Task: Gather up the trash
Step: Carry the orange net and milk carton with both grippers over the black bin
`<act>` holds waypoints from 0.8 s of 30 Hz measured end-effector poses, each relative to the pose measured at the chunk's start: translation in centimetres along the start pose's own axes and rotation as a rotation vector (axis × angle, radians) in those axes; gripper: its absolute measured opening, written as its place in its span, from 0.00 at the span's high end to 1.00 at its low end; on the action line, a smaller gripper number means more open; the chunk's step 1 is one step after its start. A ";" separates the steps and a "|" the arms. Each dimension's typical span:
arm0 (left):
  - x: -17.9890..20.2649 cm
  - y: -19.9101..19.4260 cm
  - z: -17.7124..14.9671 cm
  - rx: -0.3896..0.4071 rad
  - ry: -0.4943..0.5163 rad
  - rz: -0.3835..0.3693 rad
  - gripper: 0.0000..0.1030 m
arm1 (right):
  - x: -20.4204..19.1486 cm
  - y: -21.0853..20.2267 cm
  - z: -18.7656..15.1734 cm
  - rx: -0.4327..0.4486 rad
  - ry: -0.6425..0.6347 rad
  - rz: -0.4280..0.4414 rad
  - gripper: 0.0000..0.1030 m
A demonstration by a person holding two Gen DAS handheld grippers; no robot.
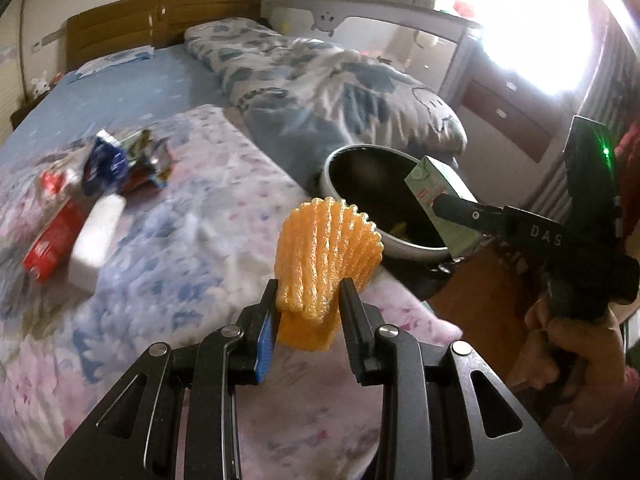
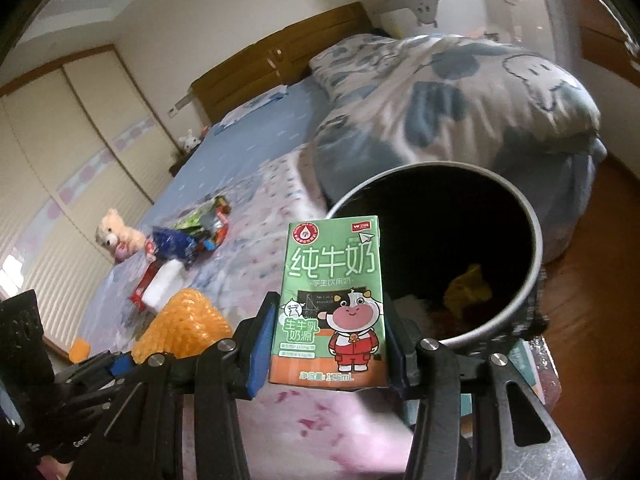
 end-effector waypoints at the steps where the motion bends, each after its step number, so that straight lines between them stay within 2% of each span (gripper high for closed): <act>1: 0.4 0.1 0.1 0.000 0.007 -0.001 0.73 | 0.5 -0.2 0.2 0.006 0.004 -0.009 0.54; 13: 3.8 3.1 3.0 0.002 0.062 -0.024 0.73 | 4.4 -0.1 1.6 0.028 0.055 -0.044 0.54; 24: 5.7 6.7 4.7 -0.019 0.101 -0.020 0.73 | 6.3 1.2 2.8 0.025 0.069 -0.061 0.54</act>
Point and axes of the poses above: each gripper's, at about its wrist camera, not at the fingertips, and y roughly the way its jaws point, x to its right, z to its top, the point moved 3 cm from there along y, roughly the way its jaws point, and after that the axes turned 10 degrees about x, right-handed, at the moved point
